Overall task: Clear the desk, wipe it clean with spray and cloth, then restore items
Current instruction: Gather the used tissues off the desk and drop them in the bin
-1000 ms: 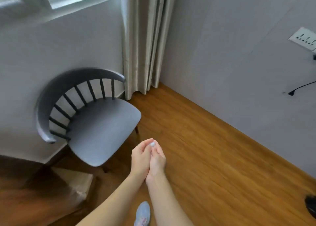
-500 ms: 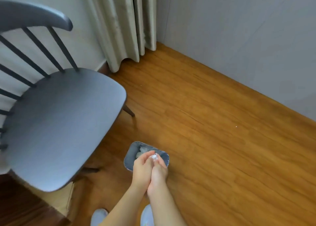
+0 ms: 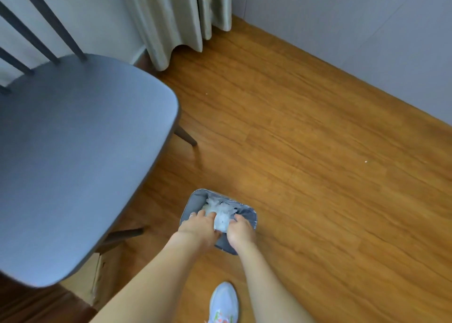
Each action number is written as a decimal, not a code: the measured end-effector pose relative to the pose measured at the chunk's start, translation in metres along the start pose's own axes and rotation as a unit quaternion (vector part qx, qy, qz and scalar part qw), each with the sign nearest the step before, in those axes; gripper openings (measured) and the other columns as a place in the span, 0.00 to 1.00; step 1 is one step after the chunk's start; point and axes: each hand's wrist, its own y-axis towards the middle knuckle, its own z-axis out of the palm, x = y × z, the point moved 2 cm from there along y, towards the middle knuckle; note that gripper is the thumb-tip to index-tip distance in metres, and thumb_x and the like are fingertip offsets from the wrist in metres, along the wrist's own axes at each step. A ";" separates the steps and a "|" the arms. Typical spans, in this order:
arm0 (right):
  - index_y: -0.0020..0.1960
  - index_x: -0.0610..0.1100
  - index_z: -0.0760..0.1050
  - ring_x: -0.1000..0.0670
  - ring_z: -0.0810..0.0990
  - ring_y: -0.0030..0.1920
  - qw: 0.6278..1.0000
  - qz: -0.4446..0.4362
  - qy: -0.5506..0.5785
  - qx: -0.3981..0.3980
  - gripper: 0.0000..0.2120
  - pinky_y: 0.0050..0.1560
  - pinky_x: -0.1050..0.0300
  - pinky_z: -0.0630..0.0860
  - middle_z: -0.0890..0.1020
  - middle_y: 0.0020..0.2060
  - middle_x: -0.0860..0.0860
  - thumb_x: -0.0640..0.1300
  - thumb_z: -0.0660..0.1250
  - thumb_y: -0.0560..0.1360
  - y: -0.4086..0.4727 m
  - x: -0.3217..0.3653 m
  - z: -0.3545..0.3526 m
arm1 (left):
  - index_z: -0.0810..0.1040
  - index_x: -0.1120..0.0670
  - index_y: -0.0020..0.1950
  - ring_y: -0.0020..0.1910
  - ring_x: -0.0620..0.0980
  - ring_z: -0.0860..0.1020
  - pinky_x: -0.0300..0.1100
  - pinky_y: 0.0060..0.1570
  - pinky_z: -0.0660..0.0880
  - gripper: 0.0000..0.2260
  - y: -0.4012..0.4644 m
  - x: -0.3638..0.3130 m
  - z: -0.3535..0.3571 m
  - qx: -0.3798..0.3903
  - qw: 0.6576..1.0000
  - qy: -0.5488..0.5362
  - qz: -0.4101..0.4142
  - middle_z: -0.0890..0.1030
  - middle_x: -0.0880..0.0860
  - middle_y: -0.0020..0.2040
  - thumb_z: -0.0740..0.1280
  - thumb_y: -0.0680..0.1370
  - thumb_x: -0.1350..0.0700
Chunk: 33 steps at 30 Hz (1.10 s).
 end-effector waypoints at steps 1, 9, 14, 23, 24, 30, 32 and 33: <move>0.81 0.46 0.62 0.43 0.66 0.76 1.000 -0.004 -0.019 0.000 0.23 0.72 0.54 0.65 0.65 0.79 0.47 0.45 0.50 0.86 -0.006 0.004 -0.004 | 0.61 0.52 0.77 0.73 0.57 0.62 0.54 0.69 0.66 0.25 -0.003 0.000 -0.004 0.004 1.000 0.017 -0.001 0.66 0.55 0.73 0.58 0.82 0.44; 0.79 0.40 0.64 0.43 0.64 0.77 0.995 -0.036 -0.097 0.012 0.21 0.72 0.53 0.64 0.67 0.77 0.44 0.41 0.49 0.87 -0.072 0.047 -0.046 | 0.59 0.51 0.78 0.75 0.56 0.62 0.52 0.70 0.65 0.28 -0.056 -0.012 -0.055 -0.010 0.997 0.074 0.018 0.66 0.54 0.74 0.59 0.81 0.43; 0.81 0.45 0.61 0.42 0.59 0.79 0.982 -0.077 -0.170 -0.011 0.24 0.77 0.49 0.58 0.63 0.79 0.45 0.50 0.49 0.87 -0.136 0.072 -0.073 | 0.61 0.51 0.78 0.74 0.56 0.62 0.52 0.69 0.66 0.29 -0.126 -0.013 -0.105 -0.049 0.995 0.081 0.035 0.67 0.54 0.74 0.59 0.80 0.39; 0.83 0.52 0.56 0.37 0.48 0.82 0.958 -0.120 -0.260 -0.024 0.27 0.79 0.36 0.51 0.52 0.83 0.47 0.58 0.50 0.86 -0.329 0.146 -0.098 | 0.61 0.48 0.79 0.76 0.55 0.61 0.52 0.70 0.64 0.32 -0.311 0.015 -0.200 -0.125 0.985 0.120 0.012 0.67 0.53 0.75 0.59 0.79 0.34; 0.83 0.52 0.56 0.37 0.47 0.82 0.955 -0.126 -0.266 -0.027 0.27 0.79 0.35 0.51 0.52 0.83 0.47 0.59 0.50 0.86 -0.352 0.154 -0.097 | 0.60 0.48 0.79 0.75 0.56 0.62 0.53 0.70 0.64 0.32 -0.334 0.021 -0.207 -0.133 0.984 0.121 0.008 0.67 0.53 0.75 0.58 0.79 0.34; 0.83 0.52 0.54 0.37 0.47 0.82 0.928 -0.178 -0.322 -0.055 0.28 0.78 0.31 0.51 0.51 0.83 0.46 0.60 0.49 0.85 -0.465 0.189 -0.079 | 0.59 0.46 0.79 0.77 0.57 0.60 0.56 0.72 0.63 0.33 -0.450 0.061 -0.233 -0.175 0.979 0.100 -0.042 0.65 0.53 0.77 0.58 0.78 0.32; 0.83 0.52 0.54 0.37 0.48 0.82 0.913 -0.199 -0.352 -0.055 0.29 0.78 0.30 0.51 0.51 0.83 0.45 0.60 0.49 0.85 -0.493 0.200 -0.071 | 0.58 0.46 0.79 0.78 0.58 0.58 0.57 0.72 0.61 0.34 -0.482 0.076 -0.234 -0.182 0.976 0.098 -0.065 0.64 0.53 0.77 0.58 0.77 0.31; 0.83 0.52 0.53 0.36 0.48 0.82 0.905 -0.209 -0.367 -0.052 0.29 0.78 0.30 0.51 0.51 0.83 0.45 0.61 0.48 0.85 -0.506 0.205 -0.067 | 0.58 0.46 0.80 0.78 0.58 0.58 0.57 0.73 0.59 0.35 -0.497 0.083 -0.233 -0.181 0.976 0.097 -0.077 0.64 0.53 0.78 0.58 0.77 0.31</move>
